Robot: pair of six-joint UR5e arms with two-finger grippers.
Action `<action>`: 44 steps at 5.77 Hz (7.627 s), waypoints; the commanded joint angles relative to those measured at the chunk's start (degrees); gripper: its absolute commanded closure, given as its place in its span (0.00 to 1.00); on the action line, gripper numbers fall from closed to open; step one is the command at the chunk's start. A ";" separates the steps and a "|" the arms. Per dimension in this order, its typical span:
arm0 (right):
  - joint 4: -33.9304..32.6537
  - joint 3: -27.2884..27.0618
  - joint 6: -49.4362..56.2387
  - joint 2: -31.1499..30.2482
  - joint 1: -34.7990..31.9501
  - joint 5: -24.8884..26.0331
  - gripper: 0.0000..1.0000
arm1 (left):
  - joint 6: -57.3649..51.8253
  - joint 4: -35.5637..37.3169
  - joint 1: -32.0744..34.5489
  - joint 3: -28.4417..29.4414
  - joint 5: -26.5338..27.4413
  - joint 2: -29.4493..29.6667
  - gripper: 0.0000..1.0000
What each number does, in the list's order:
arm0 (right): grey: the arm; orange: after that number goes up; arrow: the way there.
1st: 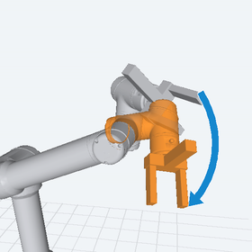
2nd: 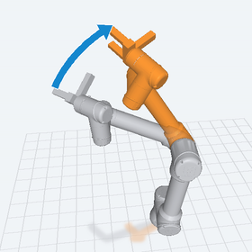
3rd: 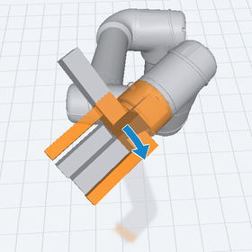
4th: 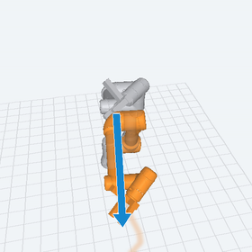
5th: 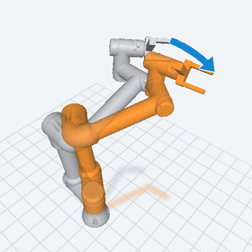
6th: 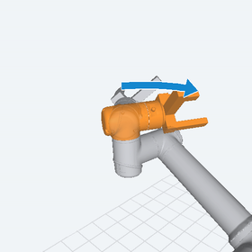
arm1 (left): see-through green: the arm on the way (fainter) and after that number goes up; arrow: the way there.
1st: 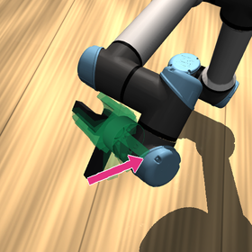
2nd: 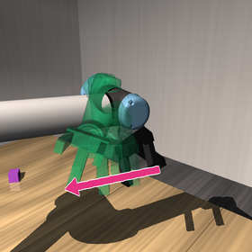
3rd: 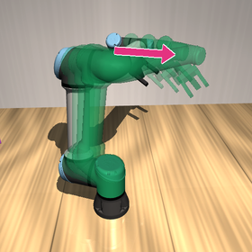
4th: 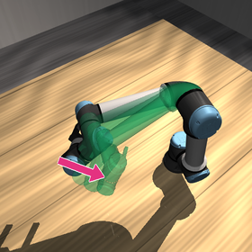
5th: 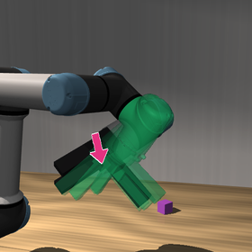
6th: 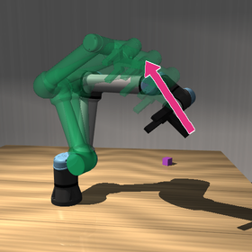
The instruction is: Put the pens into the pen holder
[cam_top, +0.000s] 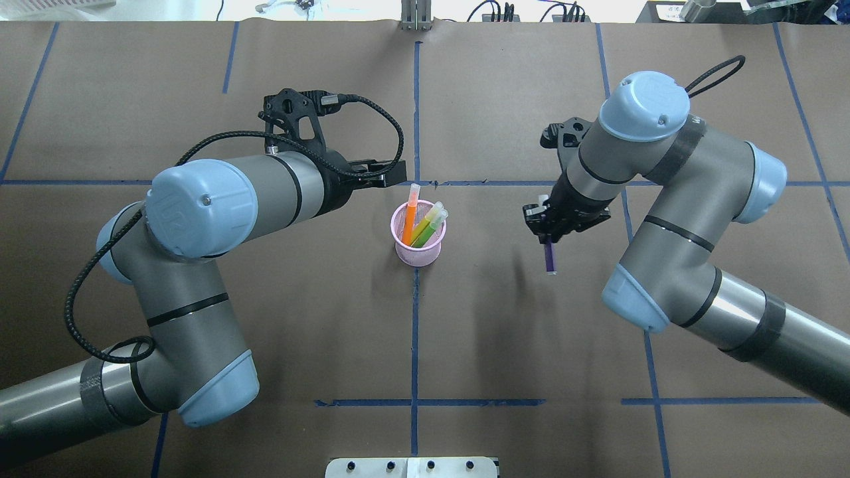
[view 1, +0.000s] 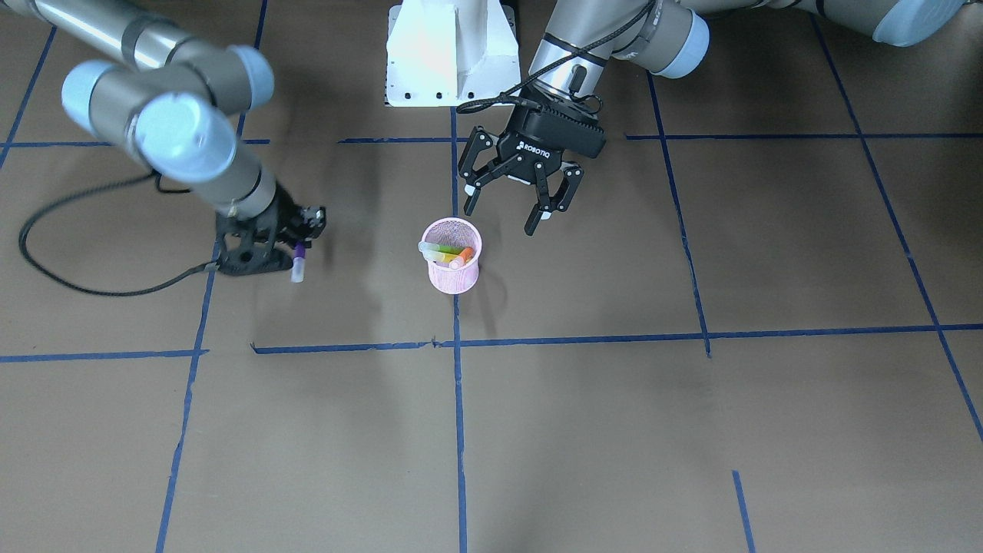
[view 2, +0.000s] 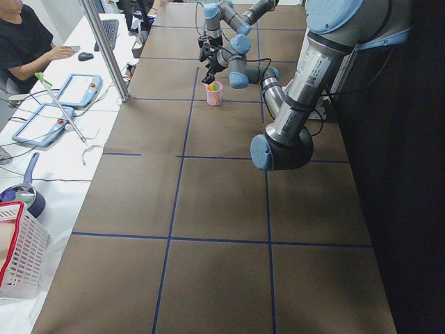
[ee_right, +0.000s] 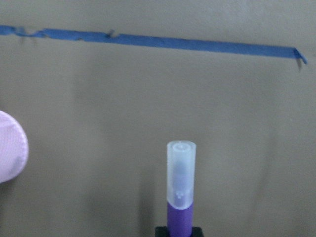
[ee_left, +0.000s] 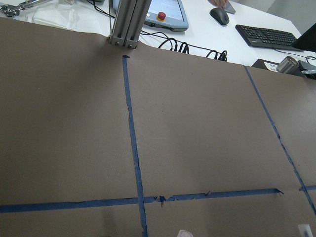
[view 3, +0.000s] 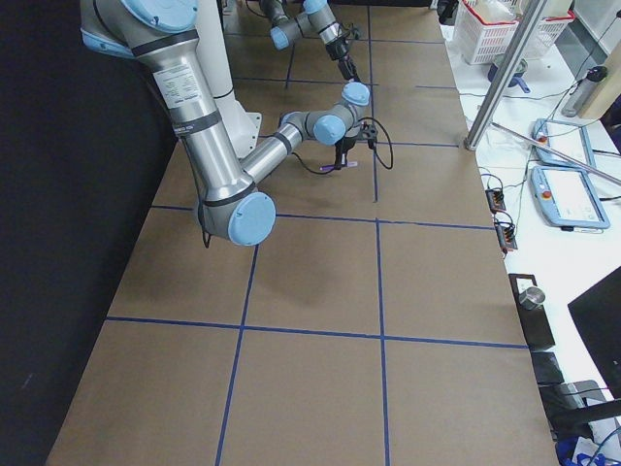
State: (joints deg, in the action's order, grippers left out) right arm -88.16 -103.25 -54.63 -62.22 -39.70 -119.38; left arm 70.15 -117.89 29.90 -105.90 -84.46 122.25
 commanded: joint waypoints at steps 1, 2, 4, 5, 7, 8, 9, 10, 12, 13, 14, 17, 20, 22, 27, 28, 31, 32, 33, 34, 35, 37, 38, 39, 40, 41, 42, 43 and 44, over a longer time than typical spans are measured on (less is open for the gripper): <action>0.19 -5.72 -1.61 4.63 3.04 9.83 1.00 | -0.02 -1.72 0.07 -1.85 -0.01 -3.58 0.10; 3.67 -6.69 -2.49 4.91 5.57 17.01 1.00 | -0.02 -3.65 0.16 -1.77 -0.01 -5.34 0.10; 12.13 -4.86 -5.92 4.73 14.26 37.54 1.00 | -0.02 -6.65 0.86 -1.94 -0.01 -7.63 0.10; 12.23 -4.85 -8.01 5.00 15.95 43.13 1.00 | -0.02 -7.70 1.04 -2.03 -0.01 -8.86 0.10; 21.22 0.56 -11.18 5.44 19.12 52.10 1.00 | -0.02 -11.81 1.04 -2.04 -0.01 -13.07 0.10; 23.89 4.17 -11.98 7.35 19.83 53.28 1.00 | -0.10 -12.19 1.04 -2.03 -0.01 -13.35 0.10; 23.92 4.81 -11.99 7.46 20.01 53.38 0.98 | -0.10 -12.19 1.04 -2.03 -0.01 -13.35 0.10; 23.92 4.82 -11.90 7.20 20.62 53.38 0.88 | -0.10 -12.19 1.04 -1.95 -0.01 -13.35 0.10; 23.83 4.90 -11.29 6.76 20.80 53.38 0.19 | -0.10 -12.19 1.04 -1.95 -0.01 -13.35 0.10; 23.92 4.12 -11.37 6.85 20.63 53.29 0.13 | -0.02 -12.19 1.04 -1.95 -0.01 -13.44 0.10; 23.48 2.03 -11.20 6.41 20.36 53.12 0.12 | -0.10 -12.19 1.04 -1.86 -0.01 -13.36 0.10; 23.21 -4.40 -11.55 -1.29 9.52 33.79 0.05 | -1.50 -11.41 10.91 -0.29 -18.18 -13.44 0.11; 23.13 -4.15 -5.71 -9.65 -9.55 5.30 0.00 | -27.60 2.04 25.67 0.78 -33.26 -17.48 0.11; 22.95 -2.93 6.04 -18.42 -20.98 -6.25 0.00 | -46.09 11.68 33.35 0.51 -34.72 -21.15 0.10; 10.03 8.47 49.37 -30.76 -44.65 -18.87 0.00 | -74.02 30.97 54.18 8.06 -47.28 -27.56 0.00; 10.20 10.51 50.14 -31.12 -45.90 -18.87 0.00 | -74.11 31.31 56.65 8.33 -47.47 -28.20 0.00; 11.00 12.09 50.15 -33.23 -46.08 -18.17 0.00 | -80.20 33.50 57.80 8.42 -47.12 -28.91 0.00; 11.08 12.29 50.24 -33.93 -46.78 -18.34 0.00 | -83.57 34.90 60.08 7.99 -47.29 -29.26 0.00; 11.08 12.29 50.15 -35.85 -46.79 -18.43 0.00 | -83.69 35.87 60.19 9.38 -47.29 -29.35 0.00; 11.08 12.29 50.24 -35.78 -46.79 -18.52 0.00 | -83.69 35.97 60.19 9.83 -47.29 -29.79 0.00; 10.91 12.03 50.24 -35.26 -46.79 -18.17 0.00 | -83.69 35.88 60.19 9.83 -47.55 -31.01 0.00; 10.73 11.67 50.41 -36.13 -46.79 -18.77 0.00 | -83.69 39.12 60.28 9.83 -51.30 -30.93 0.00; 10.82 11.41 50.33 -36.65 -46.79 -18.78 0.00 | -83.69 41.05 60.10 9.83 -51.42 -30.32 0.00; 10.73 10.80 50.33 -36.83 -46.79 -18.78 0.00 | -83.69 42.55 60.27 9.66 -51.34 -30.14 0.00; 10.73 10.97 50.24 -36.92 -46.70 -18.26 0.00 | -83.77 42.65 60.54 8.35 -51.33 -30.84 0.00; 10.56 11.58 49.80 -36.84 -46.70 -17.99 0.00 | -83.60 42.83 60.63 8.34 -51.33 -30.93 0.00; 10.64 10.54 49.97 -37.97 -46.79 -17.99 0.00 | -83.60 42.83 60.80 7.99 -51.42 -31.02 0.00; 10.56 10.36 50.15 -38.50 -46.79 -17.99 0.00 | -82.82 42.83 60.72 8.07 -51.60 -30.67 0.00; 9.95 10.27 50.24 -37.98 -45.39 -18.16 0.00 | -82.20 42.91 60.72 7.81 -51.77 -30.76 0.00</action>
State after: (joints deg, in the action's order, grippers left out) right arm -77.77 -92.84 -4.50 -100.37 -86.05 -137.43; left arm -12.65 -75.03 90.62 -97.90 -136.06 91.47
